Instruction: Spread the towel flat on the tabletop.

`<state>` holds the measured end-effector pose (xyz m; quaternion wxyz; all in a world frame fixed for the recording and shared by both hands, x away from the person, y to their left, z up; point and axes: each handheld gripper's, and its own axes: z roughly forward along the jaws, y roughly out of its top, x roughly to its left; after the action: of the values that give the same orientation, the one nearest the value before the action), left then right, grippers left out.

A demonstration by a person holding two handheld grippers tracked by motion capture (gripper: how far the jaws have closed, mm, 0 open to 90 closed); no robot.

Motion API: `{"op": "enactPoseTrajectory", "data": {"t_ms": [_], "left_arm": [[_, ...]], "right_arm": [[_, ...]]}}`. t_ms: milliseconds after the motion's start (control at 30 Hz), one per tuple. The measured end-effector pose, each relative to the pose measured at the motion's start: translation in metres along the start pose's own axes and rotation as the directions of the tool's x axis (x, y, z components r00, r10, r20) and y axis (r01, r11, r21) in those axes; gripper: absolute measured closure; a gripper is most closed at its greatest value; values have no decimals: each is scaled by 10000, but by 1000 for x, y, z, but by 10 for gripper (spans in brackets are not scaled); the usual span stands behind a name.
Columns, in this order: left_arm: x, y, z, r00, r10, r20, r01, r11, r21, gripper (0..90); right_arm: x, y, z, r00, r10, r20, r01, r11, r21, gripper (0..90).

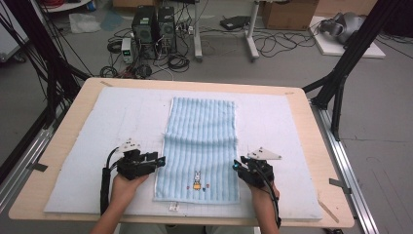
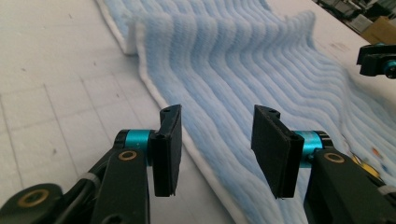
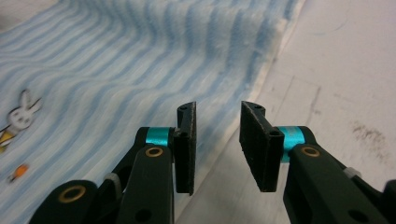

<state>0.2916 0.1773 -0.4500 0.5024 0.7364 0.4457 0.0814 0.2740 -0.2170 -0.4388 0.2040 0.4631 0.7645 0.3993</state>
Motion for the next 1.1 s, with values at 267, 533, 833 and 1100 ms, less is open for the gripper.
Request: {"op": "enactPoseTrajectory", "data": {"t_ms": [267,533,833,1100], "left_arm": [[-12,-13,-5,9994,348,-29,-344,9954,895,581],[-27,-18,-6,9882,1453,-485,-1384,9826,1238,853],[-32,-31,-22,9950,882,466,-932,9884,1203,871],[-41,-45,-35,9905,1063,876,-1160,9867,1141,868]], "right_arm": [[11,-10,-6,9991,-418,-76,422,9971,630,653],[10,-16,-6,9985,183,-513,-135,9956,930,858],[16,-26,-22,9976,-120,-675,182,9955,925,868],[26,-40,-43,9964,-356,-763,420,9956,838,869]]}}
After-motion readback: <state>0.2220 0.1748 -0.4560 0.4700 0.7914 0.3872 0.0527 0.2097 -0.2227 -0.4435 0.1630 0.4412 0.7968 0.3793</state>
